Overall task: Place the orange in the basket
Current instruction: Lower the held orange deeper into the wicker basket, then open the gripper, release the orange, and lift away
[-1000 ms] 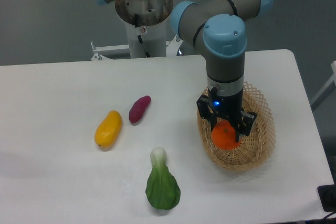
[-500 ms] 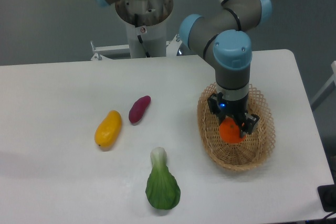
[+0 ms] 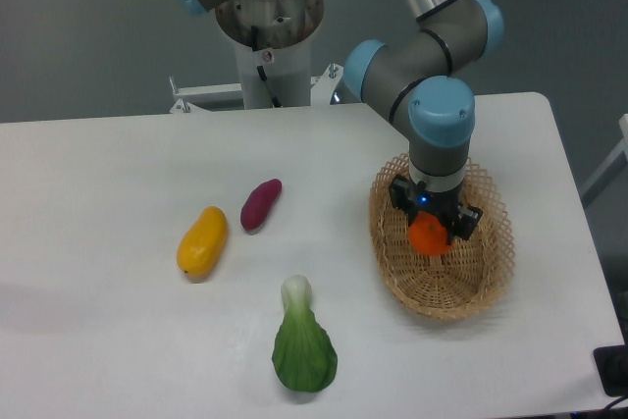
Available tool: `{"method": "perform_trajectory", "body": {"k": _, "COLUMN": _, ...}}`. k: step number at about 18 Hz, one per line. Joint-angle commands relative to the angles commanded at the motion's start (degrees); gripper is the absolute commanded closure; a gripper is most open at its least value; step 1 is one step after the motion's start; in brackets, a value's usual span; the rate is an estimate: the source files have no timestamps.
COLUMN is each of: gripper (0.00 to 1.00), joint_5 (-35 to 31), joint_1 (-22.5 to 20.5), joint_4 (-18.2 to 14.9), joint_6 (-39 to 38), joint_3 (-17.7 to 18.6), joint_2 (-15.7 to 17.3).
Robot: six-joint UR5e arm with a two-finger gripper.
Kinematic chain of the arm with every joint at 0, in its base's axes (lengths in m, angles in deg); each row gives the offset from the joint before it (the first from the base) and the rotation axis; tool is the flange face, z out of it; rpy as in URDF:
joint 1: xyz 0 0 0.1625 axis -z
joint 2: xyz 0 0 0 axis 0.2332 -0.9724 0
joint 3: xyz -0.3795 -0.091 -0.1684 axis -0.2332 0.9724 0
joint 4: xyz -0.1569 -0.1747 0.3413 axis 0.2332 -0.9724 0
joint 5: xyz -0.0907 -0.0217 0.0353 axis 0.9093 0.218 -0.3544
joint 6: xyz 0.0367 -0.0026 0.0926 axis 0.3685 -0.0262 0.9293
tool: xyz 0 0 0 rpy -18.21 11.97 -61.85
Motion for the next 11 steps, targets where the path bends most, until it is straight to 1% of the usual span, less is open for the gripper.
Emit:
{"method": "perform_trajectory", "body": {"k": 8, "gripper": 0.30, "joint_5": -0.2, "joint_1": 0.4, "joint_4": 0.0, "joint_6": 0.1, "joint_3": 0.0, "joint_2": -0.3}}
{"method": "perform_trajectory", "body": {"k": 9, "gripper": 0.24, "joint_5": -0.3, "joint_1": 0.4, "joint_4": 0.0, "joint_6": 0.0, "joint_3": -0.3, "joint_2": -0.4}}
{"method": "perform_trajectory", "body": {"k": 10, "gripper": 0.12, "joint_5": -0.2, "joint_1": 0.4, "joint_4": 0.0, "joint_6": -0.2, "joint_3": -0.6, "joint_2": -0.3}}
{"method": "perform_trajectory", "body": {"k": 11, "gripper": 0.05, "joint_5": -0.2, "joint_1": 0.4, "joint_4": 0.0, "joint_6": -0.2, "joint_3": -0.7, "joint_2": -0.2}}
